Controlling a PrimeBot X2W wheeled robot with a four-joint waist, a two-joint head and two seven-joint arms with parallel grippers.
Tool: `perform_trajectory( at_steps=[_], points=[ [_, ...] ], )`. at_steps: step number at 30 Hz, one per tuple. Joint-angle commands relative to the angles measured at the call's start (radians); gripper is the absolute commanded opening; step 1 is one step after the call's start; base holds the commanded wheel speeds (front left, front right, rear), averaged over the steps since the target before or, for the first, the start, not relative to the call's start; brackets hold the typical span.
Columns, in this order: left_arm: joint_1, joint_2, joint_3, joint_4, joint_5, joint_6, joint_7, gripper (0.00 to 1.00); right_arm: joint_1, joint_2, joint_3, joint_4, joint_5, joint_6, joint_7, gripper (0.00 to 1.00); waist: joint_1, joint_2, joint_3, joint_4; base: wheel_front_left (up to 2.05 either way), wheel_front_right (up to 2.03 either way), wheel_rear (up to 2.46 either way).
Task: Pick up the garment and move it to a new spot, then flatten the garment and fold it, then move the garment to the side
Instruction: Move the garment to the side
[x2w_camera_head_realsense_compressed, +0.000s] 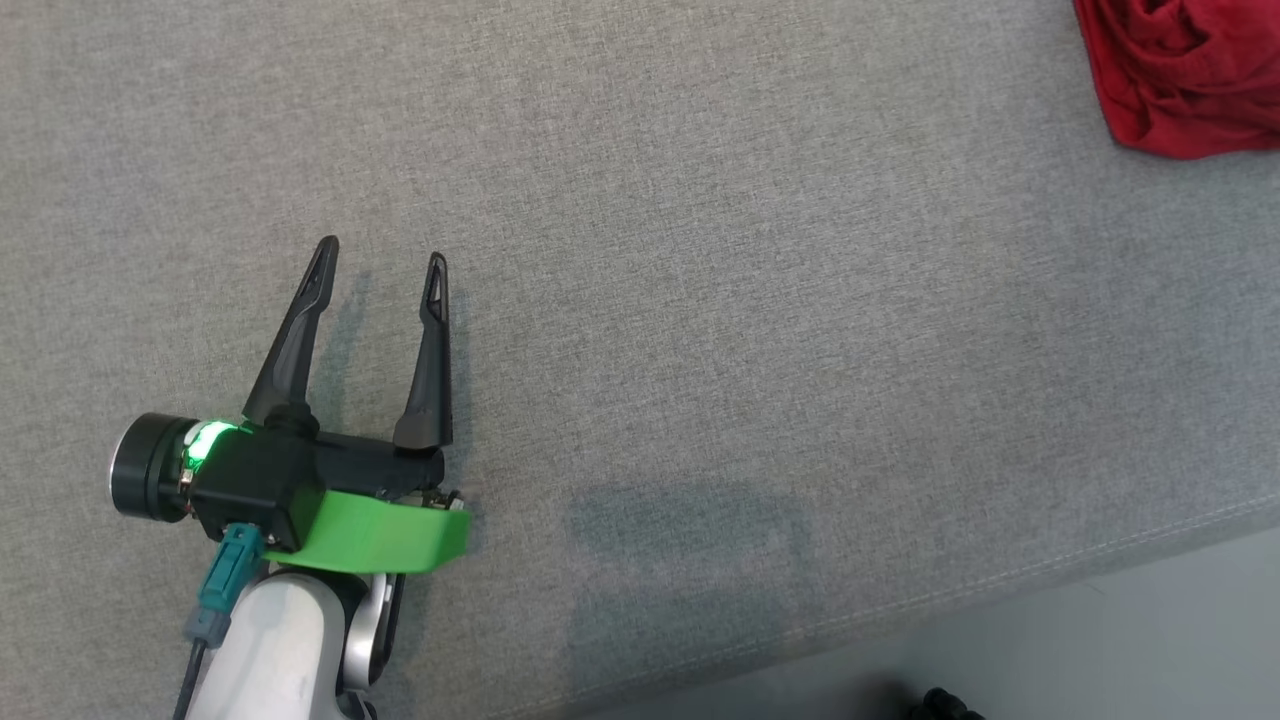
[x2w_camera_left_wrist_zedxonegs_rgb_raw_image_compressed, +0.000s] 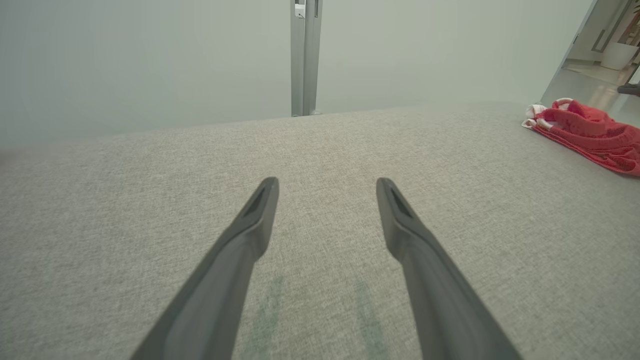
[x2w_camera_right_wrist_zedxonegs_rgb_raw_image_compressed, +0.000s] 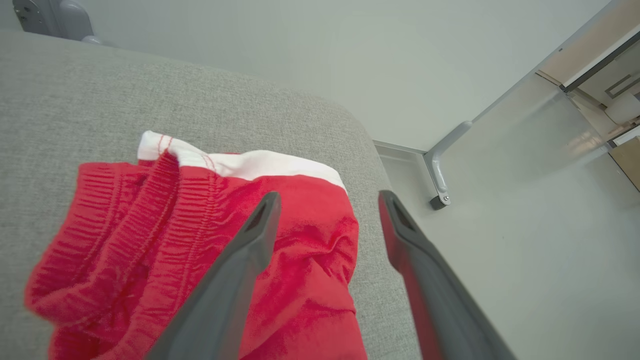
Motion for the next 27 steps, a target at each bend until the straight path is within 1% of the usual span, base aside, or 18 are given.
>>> perform_trajectory(
  at_steps=[1,3,8,11,14,15,17,20,23,27],
  points=[
    [0.007,0.003,-0.002,0.004,-0.007,0.000,-0.005,1.00,-0.002,0.011,-0.001,0.002,-0.015,-0.002,-0.011,1.00,0.0000,0.0095,-0.022,-0.009,0.00,0.00,0.00],
    [0.008,0.000,-0.004,0.012,-0.014,-0.002,-0.010,1.00,0.001,0.030,0.000,0.000,-0.030,-0.002,-0.020,1.00,0.0000,0.0095,-0.044,-0.013,0.00,0.00,0.00],
    [0.003,-0.011,0.001,0.046,-0.033,-0.002,-0.030,1.00,0.041,0.075,0.001,-0.052,-0.050,-0.002,-0.031,1.00,0.0000,0.0095,-0.116,-0.018,0.00,0.00,0.00],
    [0.000,-0.013,0.018,0.085,-0.052,0.004,-0.048,1.00,0.080,0.102,-0.016,-0.132,-0.041,-0.002,-0.030,1.00,0.0000,0.0095,-0.166,-0.019,0.00,0.00,0.00],
    [-0.005,-0.016,0.040,0.134,-0.067,0.010,-0.064,1.00,0.142,0.116,-0.039,-0.216,-0.032,-0.002,-0.029,1.00,0.0000,0.0095,-0.217,-0.017,0.00,0.00,0.00],
    [-0.005,-0.016,0.040,0.134,-0.067,0.010,-0.064,1.00,0.142,0.116,-0.039,-0.216,-0.032,-0.002,-0.029,1.00,0.0000,0.0095,-0.217,-0.017,0.00,0.00,0.00],
    [-0.006,-0.018,0.054,0.168,-0.075,0.015,-0.074,1.00,0.190,0.126,-0.058,-0.270,-0.036,-0.002,-0.029,1.00,0.0000,0.0095,-0.252,-0.012,0.00,0.00,0.00],
    [0.009,-0.023,0.081,0.209,-0.087,0.025,-0.082,1.00,0.274,0.144,-0.097,-0.340,-0.065,-0.002,-0.030,1.00,0.0000,0.0095,-0.302,-0.005,0.00,0.00,0.00],
    [0.038,-0.022,0.108,0.244,-0.093,0.035,-0.088,1.00,0.362,0.170,-0.168,-0.413,-0.107,-0.002,-0.030,1.00,0.0000,0.0095,-0.346,0.000,0.00,0.00,0.00],
    [0.074,-0.027,0.139,0.269,-0.097,0.047,-0.088,1.00,0.501,0.236,-0.273,-0.508,-0.162,-0.002,-0.030,1.00,0.0000,0.0095,-0.403,0.017,0.00,0.00,0.00]
  ],
)
